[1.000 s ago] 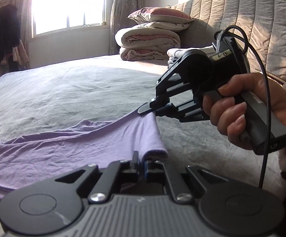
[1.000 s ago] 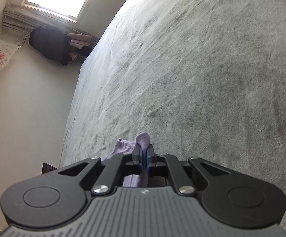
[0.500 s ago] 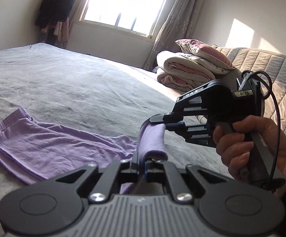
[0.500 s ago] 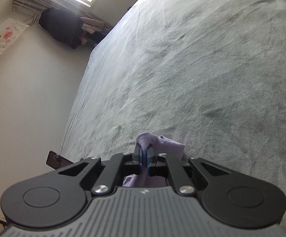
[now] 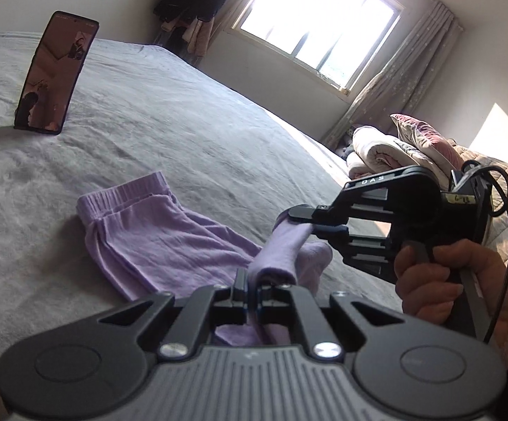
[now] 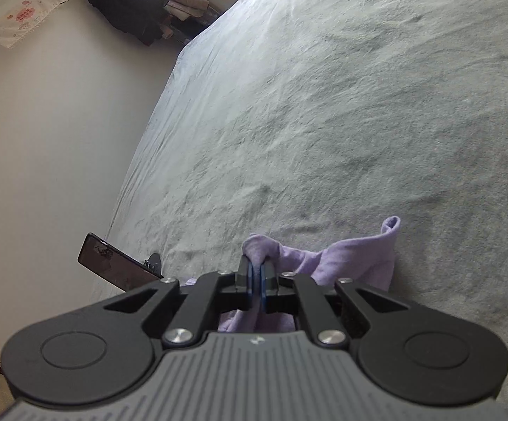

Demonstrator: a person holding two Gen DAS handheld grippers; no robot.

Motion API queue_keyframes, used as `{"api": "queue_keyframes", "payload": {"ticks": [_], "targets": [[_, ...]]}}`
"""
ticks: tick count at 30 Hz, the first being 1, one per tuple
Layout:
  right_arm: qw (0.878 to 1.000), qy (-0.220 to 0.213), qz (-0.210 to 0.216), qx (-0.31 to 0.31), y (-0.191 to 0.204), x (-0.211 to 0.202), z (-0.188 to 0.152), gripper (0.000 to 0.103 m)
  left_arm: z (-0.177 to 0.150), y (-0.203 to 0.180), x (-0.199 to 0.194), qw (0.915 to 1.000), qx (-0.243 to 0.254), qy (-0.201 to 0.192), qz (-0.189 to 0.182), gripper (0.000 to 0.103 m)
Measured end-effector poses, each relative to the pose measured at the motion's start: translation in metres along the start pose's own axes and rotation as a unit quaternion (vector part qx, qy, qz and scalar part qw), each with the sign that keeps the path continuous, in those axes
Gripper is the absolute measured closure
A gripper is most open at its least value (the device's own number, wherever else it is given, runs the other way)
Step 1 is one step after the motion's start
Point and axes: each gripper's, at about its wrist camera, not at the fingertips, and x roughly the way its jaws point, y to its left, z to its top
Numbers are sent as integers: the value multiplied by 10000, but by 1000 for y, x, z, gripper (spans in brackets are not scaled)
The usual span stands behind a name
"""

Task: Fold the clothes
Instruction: 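Lift the waistband end with both grippers and fold it over toward the hem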

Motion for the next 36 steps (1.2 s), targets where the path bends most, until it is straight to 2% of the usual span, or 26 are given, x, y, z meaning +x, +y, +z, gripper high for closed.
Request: {"api": "queue_keyframes", "payload": {"ticks": [8, 19, 22, 24, 28, 32, 33, 36], "targets": [[9992, 274, -5, -275, 36, 51, -5, 97, 18, 45, 1, 9979, -495, -134, 390, 99], [9968, 537, 20, -584, 66, 90, -11, 96, 27, 76, 2, 9930, -888, -92, 771, 98], [9970, 482, 242, -549, 68, 90, -12, 88, 30, 75, 1, 9921, -797, -113, 964, 96], [9971, 375, 417, -513, 66, 83, -10, 87, 33, 71, -4, 9912, -687, -198, 1112, 94], [9972, 105, 541, -501, 59, 63, -1, 87, 45, 60, -14, 9904, -393, -403, 1263, 81], [9970, -162, 291, -699, 46, 42, 5, 86, 62, 46, -10, 9908, 75, -391, 1294, 69], [9965, -216, 193, -783, 42, 36, 6, 86, 68, 44, -4, 9917, 185, -268, 1240, 65], [9934, -317, -218, -1077, 32, 25, 1, 86, 83, 40, 21, 9924, 511, 60, 1116, 64]]}}
